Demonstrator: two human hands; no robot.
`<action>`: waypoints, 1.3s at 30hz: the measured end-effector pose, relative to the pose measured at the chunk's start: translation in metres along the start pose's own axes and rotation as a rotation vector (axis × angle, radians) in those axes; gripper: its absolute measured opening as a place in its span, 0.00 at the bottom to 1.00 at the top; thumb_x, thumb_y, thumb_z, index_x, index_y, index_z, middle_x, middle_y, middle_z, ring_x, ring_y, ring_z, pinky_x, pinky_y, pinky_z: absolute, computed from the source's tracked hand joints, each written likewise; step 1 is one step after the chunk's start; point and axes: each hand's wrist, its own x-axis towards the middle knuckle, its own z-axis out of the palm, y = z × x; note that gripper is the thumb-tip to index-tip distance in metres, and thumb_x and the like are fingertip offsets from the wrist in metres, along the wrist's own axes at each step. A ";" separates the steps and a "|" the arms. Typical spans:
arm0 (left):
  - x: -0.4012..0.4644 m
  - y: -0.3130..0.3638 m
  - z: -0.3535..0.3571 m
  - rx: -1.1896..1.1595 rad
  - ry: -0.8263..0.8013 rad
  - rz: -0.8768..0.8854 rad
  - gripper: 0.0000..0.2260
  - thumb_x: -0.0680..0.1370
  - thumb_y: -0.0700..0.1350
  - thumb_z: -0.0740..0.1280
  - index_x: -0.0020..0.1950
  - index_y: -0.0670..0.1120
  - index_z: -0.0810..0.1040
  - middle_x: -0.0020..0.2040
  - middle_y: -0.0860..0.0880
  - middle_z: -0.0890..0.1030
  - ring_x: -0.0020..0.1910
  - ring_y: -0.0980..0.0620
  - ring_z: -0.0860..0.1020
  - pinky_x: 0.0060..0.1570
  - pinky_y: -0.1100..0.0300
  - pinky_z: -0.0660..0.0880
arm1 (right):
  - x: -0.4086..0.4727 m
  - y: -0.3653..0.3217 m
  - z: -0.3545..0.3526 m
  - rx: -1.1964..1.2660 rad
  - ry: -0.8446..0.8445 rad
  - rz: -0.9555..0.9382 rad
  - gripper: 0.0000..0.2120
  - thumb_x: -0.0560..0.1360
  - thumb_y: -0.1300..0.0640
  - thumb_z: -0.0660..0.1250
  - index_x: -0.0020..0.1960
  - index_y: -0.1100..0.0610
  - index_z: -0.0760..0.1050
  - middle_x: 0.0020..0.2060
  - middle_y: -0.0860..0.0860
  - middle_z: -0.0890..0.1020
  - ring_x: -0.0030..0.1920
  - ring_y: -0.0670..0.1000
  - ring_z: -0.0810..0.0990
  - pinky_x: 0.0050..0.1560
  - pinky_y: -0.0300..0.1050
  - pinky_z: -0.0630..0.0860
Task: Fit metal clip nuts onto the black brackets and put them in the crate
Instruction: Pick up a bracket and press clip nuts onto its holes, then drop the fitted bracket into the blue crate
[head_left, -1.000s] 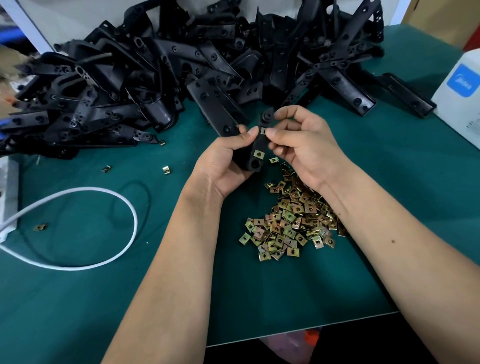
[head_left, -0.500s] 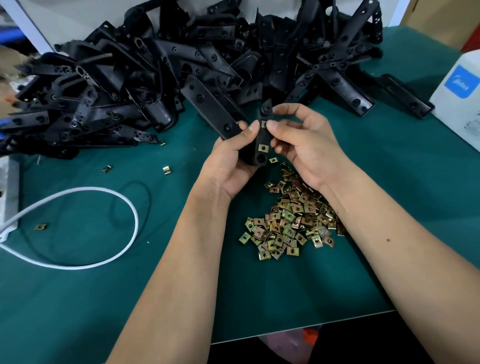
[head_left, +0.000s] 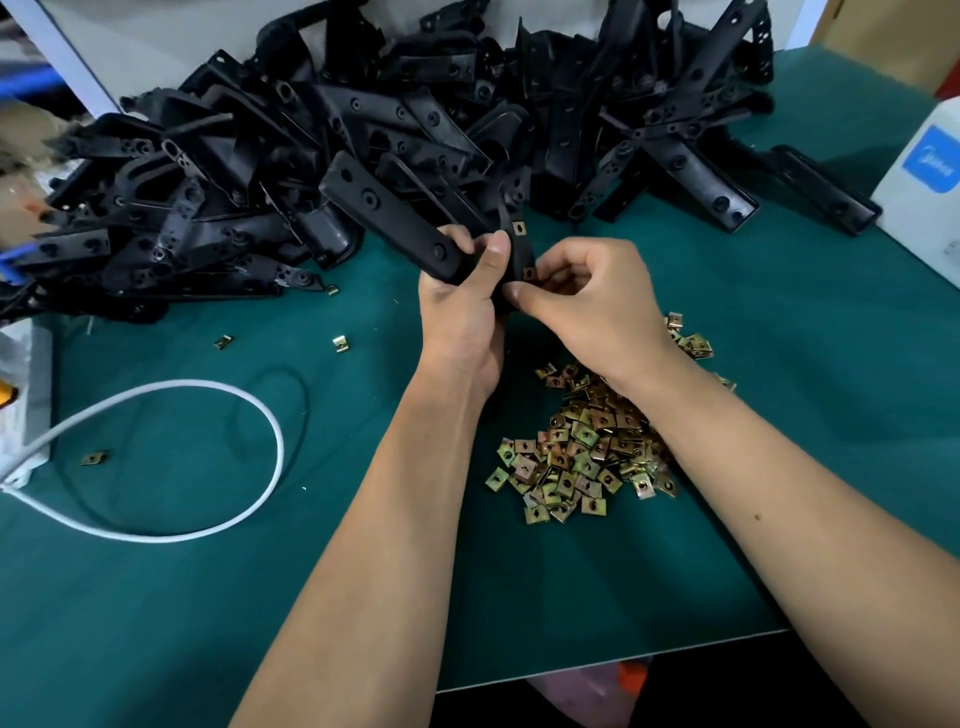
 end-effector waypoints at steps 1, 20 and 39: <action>0.000 -0.001 0.001 -0.008 0.001 -0.002 0.15 0.81 0.31 0.65 0.43 0.48 0.67 0.40 0.51 0.78 0.42 0.52 0.79 0.53 0.50 0.75 | 0.000 0.000 0.001 -0.002 0.007 -0.004 0.08 0.69 0.54 0.81 0.41 0.54 0.83 0.34 0.48 0.84 0.34 0.44 0.80 0.38 0.42 0.79; -0.035 0.000 0.048 0.203 -0.077 -0.020 0.08 0.79 0.36 0.70 0.46 0.45 0.73 0.48 0.44 0.81 0.50 0.47 0.81 0.57 0.48 0.79 | 0.005 -0.009 -0.032 0.148 0.138 0.185 0.19 0.80 0.40 0.65 0.43 0.55 0.79 0.38 0.47 0.82 0.41 0.45 0.82 0.44 0.48 0.78; -0.254 -0.211 0.306 0.783 -0.971 -0.136 0.20 0.75 0.44 0.75 0.63 0.46 0.72 0.56 0.46 0.84 0.56 0.45 0.81 0.58 0.52 0.75 | -0.264 0.139 -0.386 -0.631 1.049 0.925 0.34 0.77 0.32 0.66 0.33 0.63 0.77 0.28 0.61 0.75 0.44 0.67 0.82 0.42 0.54 0.71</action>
